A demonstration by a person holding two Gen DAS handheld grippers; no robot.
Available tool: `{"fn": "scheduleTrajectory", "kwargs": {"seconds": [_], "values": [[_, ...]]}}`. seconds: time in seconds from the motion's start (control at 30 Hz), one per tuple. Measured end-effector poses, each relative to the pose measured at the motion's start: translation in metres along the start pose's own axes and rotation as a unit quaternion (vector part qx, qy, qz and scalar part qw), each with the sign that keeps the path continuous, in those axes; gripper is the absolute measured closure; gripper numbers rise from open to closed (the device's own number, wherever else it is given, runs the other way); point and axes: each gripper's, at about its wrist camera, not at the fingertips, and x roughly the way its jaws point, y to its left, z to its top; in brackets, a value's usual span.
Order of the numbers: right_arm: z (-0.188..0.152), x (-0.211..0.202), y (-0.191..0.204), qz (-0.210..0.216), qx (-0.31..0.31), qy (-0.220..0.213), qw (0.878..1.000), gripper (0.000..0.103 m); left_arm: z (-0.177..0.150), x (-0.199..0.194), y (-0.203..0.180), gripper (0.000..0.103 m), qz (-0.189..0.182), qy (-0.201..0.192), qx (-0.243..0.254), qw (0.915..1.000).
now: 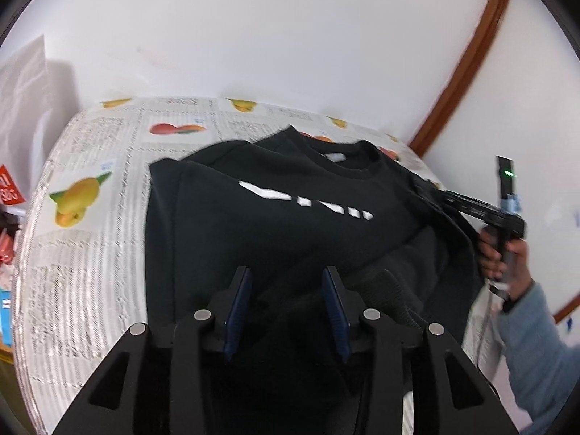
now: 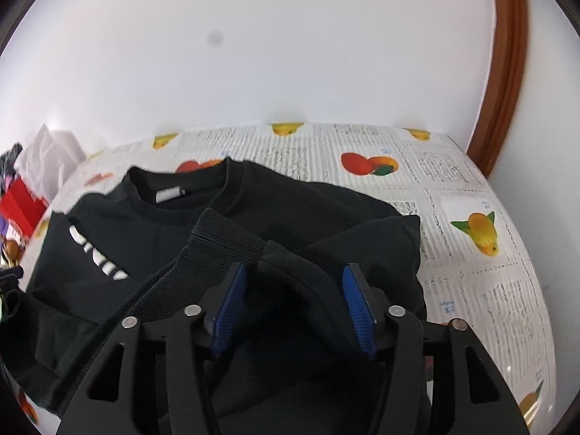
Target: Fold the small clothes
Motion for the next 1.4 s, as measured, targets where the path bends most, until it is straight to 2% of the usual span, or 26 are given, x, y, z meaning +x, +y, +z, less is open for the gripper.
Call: {"fn": "scheduleTrajectory", "kwargs": {"seconds": [0.17,0.27,0.4,0.57,0.73,0.83,0.9,0.93,0.97,1.0,1.03,1.1,1.2,1.3,1.4], "values": [[-0.003,0.014,-0.003,0.006,0.008,0.022,1.0,0.045,-0.006,-0.012,-0.002,0.064,-0.001,-0.006,0.006,1.0],[-0.005,0.013,0.002,0.002,0.005,0.021,1.0,0.045,-0.006,-0.025,-0.006,0.064,-0.001,-0.015,0.016,0.9998],[-0.006,0.012,0.007,-0.001,-0.008,0.025,1.0,0.045,-0.012,-0.035,-0.013,0.051,-0.005,-0.011,0.044,0.999],[-0.006,0.017,0.009,-0.003,-0.013,0.038,0.999,0.043,-0.018,-0.023,-0.024,0.046,0.035,-0.004,0.089,0.9954],[-0.006,0.023,0.012,-0.006,-0.027,0.049,0.998,0.042,-0.015,0.001,-0.029,0.044,0.049,0.022,0.128,0.9903],[-0.008,0.027,0.013,-0.009,-0.037,0.057,0.998,0.042,-0.016,0.01,-0.035,0.046,0.059,0.028,0.148,0.9867],[-0.009,0.029,0.015,-0.01,-0.043,0.058,0.997,0.047,-0.017,0.01,-0.038,0.064,0.058,0.024,0.159,0.9853],[-0.01,0.028,0.015,-0.008,-0.046,0.056,0.997,0.061,-0.019,0.009,-0.04,0.069,0.06,0.021,0.165,0.9842],[-0.01,0.027,0.017,-0.007,-0.052,0.053,0.997,0.077,-0.02,0.007,-0.041,0.081,0.067,0.017,0.17,0.983],[-0.011,0.026,0.018,-0.007,-0.057,0.049,0.997,0.082,-0.021,0.006,-0.043,0.088,0.076,0.011,0.178,0.9811],[-0.011,0.024,0.02,-0.005,-0.064,0.045,0.997,0.088,-0.022,0.003,-0.043,0.089,0.08,0.005,0.184,0.9797],[-0.011,0.018,0.021,-0.009,-0.073,0.031,0.997,0.093,-0.02,-0.005,-0.039,0.091,0.075,-0.011,0.169,0.9826],[-0.004,-0.004,0.01,0.004,-0.049,-0.012,0.999,0.094,-0.008,-0.022,-0.025,0.091,0.058,-0.055,0.113,0.9903],[0.008,-0.026,-0.009,0.024,0.001,-0.056,0.998,0.094,0.01,-0.031,-0.011,0.091,0.08,-0.1,0.056,0.9902],[0.017,-0.04,-0.026,-0.002,0.037,-0.104,0.994,0.094,0.029,-0.027,0.003,0.091,0.117,-0.125,0.01,0.9852]]}}
